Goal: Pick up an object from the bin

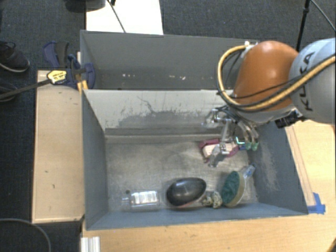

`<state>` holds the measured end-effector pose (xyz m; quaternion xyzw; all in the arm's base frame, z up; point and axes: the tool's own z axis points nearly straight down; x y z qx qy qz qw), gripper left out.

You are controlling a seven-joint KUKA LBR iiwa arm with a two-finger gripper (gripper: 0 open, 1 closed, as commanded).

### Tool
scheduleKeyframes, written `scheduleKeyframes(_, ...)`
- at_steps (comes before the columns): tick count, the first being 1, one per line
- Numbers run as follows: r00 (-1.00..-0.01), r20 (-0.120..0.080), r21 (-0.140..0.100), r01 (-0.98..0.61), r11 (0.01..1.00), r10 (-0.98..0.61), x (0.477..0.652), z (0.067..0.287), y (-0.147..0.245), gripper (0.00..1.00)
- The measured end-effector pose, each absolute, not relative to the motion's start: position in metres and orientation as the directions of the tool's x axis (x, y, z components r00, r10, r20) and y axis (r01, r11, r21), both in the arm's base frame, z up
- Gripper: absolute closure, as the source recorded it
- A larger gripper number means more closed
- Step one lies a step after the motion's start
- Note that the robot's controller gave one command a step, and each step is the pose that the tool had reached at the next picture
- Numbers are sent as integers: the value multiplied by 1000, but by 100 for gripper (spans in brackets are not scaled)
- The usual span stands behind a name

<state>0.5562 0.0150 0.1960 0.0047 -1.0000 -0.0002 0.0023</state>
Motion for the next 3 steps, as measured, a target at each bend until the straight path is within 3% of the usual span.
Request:
scheduleKeyframes(1,-981,5,1,-193,981,-193,517,97,7,0)
scheduleKeyframes(2,-976,-29,-4,-218,976,-218,498,83,21,0)
scheduleKeyframes(3,-976,-6,0,-217,976,-217,492,79,20,100)
